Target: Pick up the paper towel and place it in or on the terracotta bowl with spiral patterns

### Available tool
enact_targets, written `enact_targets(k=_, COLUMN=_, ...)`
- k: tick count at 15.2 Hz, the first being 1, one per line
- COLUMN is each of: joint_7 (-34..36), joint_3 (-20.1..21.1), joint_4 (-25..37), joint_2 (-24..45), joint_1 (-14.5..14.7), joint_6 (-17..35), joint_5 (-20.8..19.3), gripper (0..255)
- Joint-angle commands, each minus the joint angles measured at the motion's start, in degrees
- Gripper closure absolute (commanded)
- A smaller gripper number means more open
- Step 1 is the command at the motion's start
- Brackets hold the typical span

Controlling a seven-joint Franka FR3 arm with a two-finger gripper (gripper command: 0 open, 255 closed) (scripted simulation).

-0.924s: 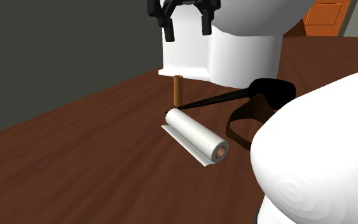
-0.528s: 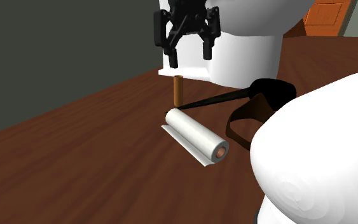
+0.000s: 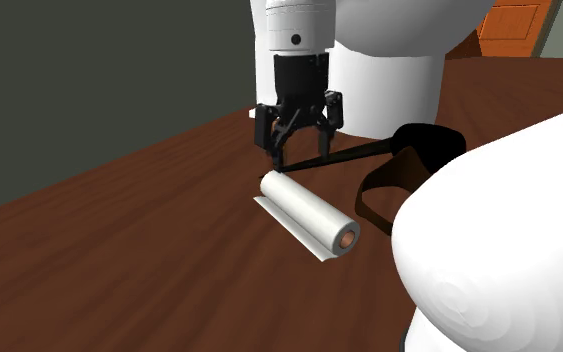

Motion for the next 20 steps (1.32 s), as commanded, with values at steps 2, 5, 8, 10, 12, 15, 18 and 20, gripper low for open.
enact_targets(k=2, joint_7=-0.90, joint_3=-1.26, joint_4=-4.41, joint_2=2.98, joint_1=-0.55, joint_6=8.65, joint_5=-0.29, gripper=0)
enact_targets(k=5, joint_7=-0.87, joint_3=-1.33, joint_4=-5.94, joint_2=4.66, joint_1=-0.65, joint_6=11.86, joint_5=-0.42, gripper=0)
enact_targets(k=8, joint_7=-0.83, joint_3=-1.41, joint_4=-7.35, joint_2=6.63, joint_1=-0.74, joint_6=15.23, joint_5=-0.57, gripper=0)
enact_targets(k=10, joint_7=-0.80, joint_3=-1.44, joint_4=-8.03, joint_2=7.79, joint_1=-0.80, joint_6=17.07, joint_5=-0.66, gripper=0)
enact_targets(k=12, joint_7=-0.80, joint_3=-1.44, joint_4=-8.03, joint_2=7.78, joint_1=-0.80, joint_6=17.07, joint_5=-0.66, gripper=0)
enact_targets(k=15, joint_7=-0.80, joint_3=-1.44, joint_4=-8.03, joint_2=7.79, joint_1=-0.80, joint_6=17.07, joint_5=-0.66, gripper=0)
enact_targets(k=18, joint_7=-0.80, joint_3=-1.44, joint_4=-8.02, joint_2=7.78, joint_1=-0.80, joint_6=17.06, joint_5=-0.66, gripper=0)
enact_targets(k=20, joint_7=-0.80, joint_3=-1.44, joint_4=-8.02, joint_2=7.78, joint_1=-0.80, joint_6=17.06, joint_5=-0.66, gripper=255)
